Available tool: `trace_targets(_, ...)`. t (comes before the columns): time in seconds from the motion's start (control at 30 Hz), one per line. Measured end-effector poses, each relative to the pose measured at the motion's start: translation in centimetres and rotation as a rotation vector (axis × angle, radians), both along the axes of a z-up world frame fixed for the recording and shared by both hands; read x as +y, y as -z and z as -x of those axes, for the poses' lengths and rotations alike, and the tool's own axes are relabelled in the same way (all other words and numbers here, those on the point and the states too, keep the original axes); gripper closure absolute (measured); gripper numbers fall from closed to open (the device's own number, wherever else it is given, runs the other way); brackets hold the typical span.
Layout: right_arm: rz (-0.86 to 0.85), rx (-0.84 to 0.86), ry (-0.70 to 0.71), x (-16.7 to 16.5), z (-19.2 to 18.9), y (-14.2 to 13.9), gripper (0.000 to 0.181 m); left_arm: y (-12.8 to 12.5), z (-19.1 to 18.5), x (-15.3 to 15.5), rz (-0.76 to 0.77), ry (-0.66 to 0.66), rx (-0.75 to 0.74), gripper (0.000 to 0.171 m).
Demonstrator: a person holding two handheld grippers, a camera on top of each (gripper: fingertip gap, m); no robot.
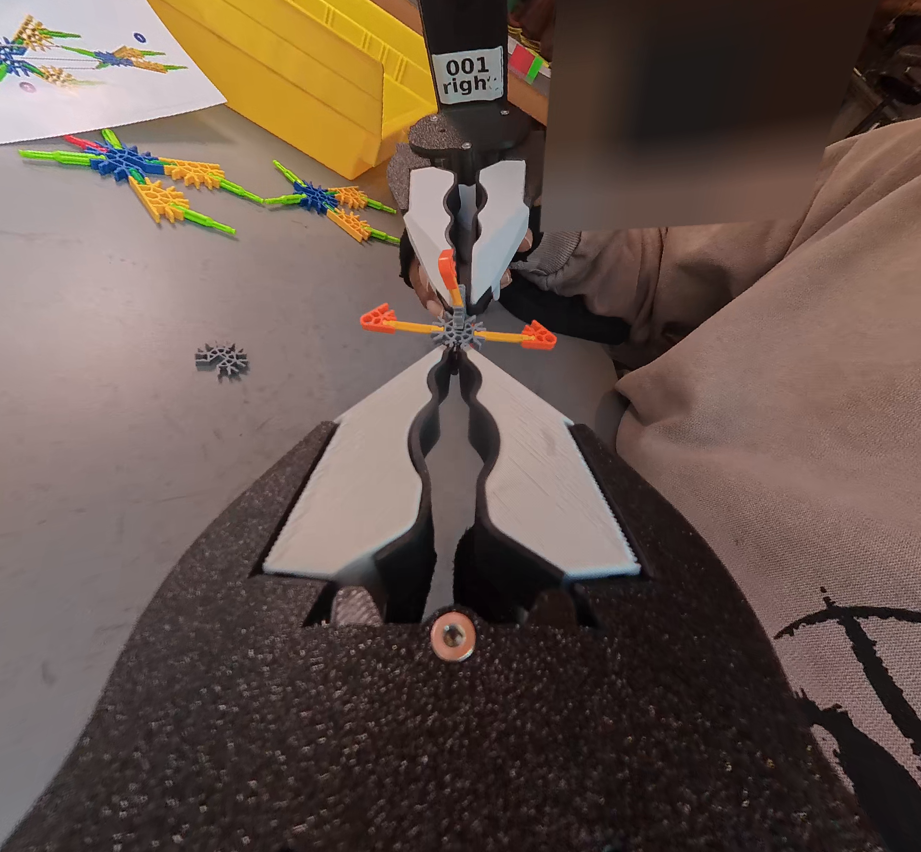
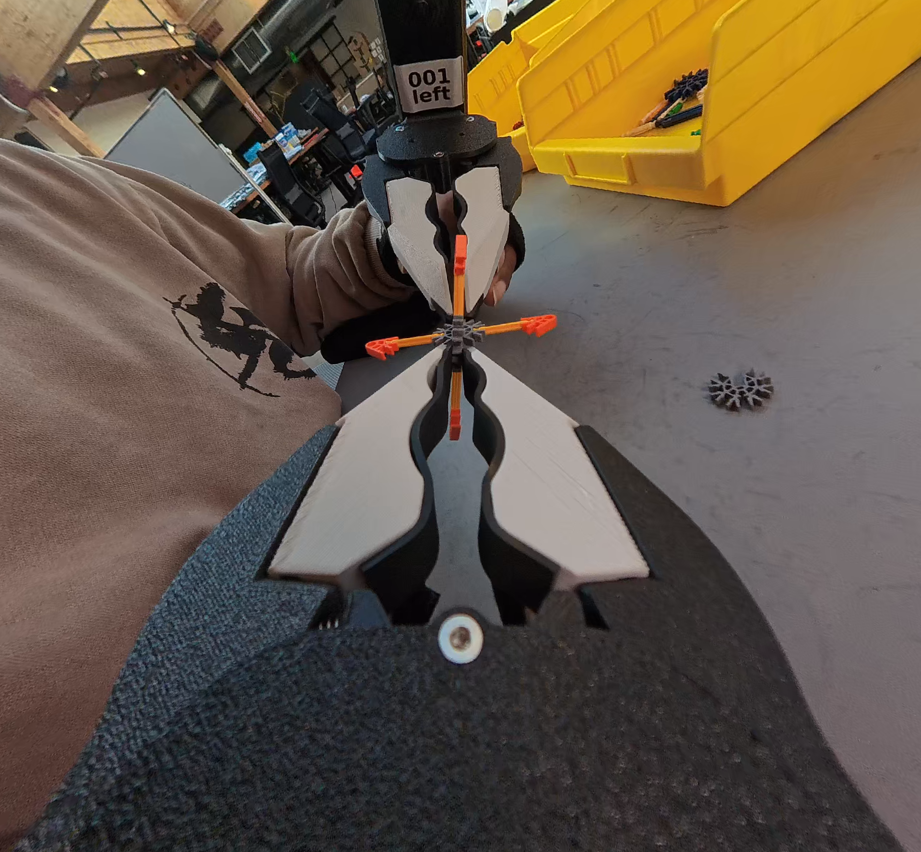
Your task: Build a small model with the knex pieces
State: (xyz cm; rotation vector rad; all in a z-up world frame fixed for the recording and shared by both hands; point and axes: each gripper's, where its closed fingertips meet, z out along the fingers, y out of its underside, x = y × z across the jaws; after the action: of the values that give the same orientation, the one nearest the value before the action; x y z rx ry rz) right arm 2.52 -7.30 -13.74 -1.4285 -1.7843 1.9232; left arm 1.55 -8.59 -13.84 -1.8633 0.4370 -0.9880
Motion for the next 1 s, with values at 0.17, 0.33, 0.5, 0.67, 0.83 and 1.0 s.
trace_targets(0.17, 0.047, 0.061, 0.016, -0.1, 0.3, -1.2, 0.180, -1.2, 0.0, 0.2, -0.018, -0.014, -0.078, 0.169)
trace_targets(0.33, 0.109, 0.120, 0.062, 0.3, 0.7, -2.4, 0.180, -2.2, 0.3, 0.4, -0.040, -0.045, -0.137, 0.170)
trace_targets(0.5, 0.144, 0.144, 0.108, 0.6, 1.1, -3.0, 0.181, -2.8, 0.8, 0.8, -0.050, -0.079, -0.183, 0.170)
trace_targets(0.67, 0.135, 0.143, 0.142, 0.8, 1.4, -2.9, 0.181, -3.0, 1.1, 1.0, -0.031, -0.092, -0.231, 0.170)
trace_targets(0.83, 0.239, 0.141, 0.152, 1.2, 1.4, -3.5, 0.181, -3.4, 1.2, 1.5, -0.029, -0.130, -0.277, 0.169)
trace_targets(1.0, 0.254, 0.141, 0.168, 1.4, 1.5, -3.7, 0.181, -3.5, 1.4, 1.7, 0.017, -0.124, -0.360, 0.162)
